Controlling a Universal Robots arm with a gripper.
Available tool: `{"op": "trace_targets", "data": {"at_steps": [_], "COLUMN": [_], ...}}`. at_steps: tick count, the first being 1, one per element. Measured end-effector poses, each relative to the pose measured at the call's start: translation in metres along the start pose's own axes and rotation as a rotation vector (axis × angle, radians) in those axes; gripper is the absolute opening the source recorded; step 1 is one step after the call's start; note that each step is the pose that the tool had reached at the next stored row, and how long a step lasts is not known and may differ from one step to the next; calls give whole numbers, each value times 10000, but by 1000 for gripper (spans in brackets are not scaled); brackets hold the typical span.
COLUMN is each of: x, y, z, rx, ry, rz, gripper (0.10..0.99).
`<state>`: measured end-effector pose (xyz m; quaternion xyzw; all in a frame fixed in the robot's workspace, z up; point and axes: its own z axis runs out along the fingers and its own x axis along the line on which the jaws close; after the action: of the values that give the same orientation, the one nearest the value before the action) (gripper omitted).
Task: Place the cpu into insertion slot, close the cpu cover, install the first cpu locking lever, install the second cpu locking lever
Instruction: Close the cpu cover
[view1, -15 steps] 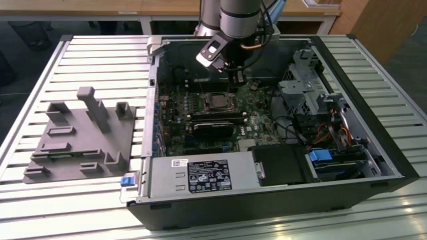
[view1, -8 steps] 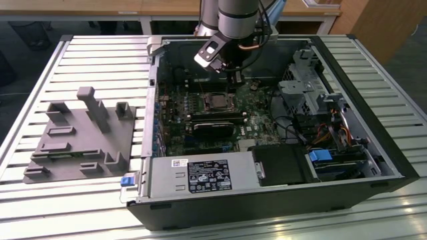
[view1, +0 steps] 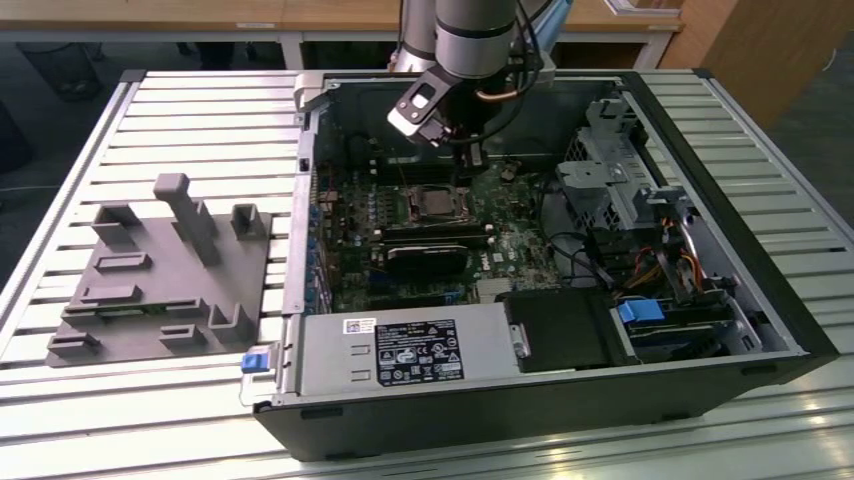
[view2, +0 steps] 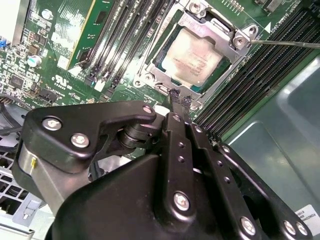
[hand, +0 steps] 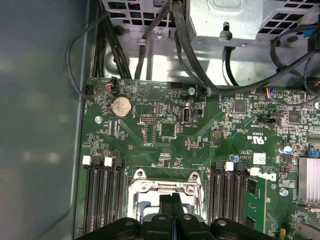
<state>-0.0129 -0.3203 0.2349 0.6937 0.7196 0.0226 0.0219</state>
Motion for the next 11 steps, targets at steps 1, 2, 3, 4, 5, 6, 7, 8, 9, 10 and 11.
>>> {"op": "trace_targets", "data": {"at_steps": [1, 2, 3, 4, 5, 6, 7, 8, 9, 10, 11], "x": [-4, -9, -13, -16, -17, -18, -18, -18, -17, -17, -17], "y": [-2, -5, -8, -14, -22, -32, -44, -56, -68, -77, -83], "z": [1, 3, 5, 7, 8, 9, 11, 13, 16, 21, 27], "rx": [0, 0, 0, -1, -2, -1, -1, 0, 0, -1, -1], "ry": [0, 1, 1, 1, 2, 2, 1, 0, 0, 1, 1], "rz": [0, 0, 1, 1, 1, 0, 0, 1, 0, 1, 0], "gripper": [106, 106, 106, 106, 106, 106, 106, 106, 106, 106, 106]}}
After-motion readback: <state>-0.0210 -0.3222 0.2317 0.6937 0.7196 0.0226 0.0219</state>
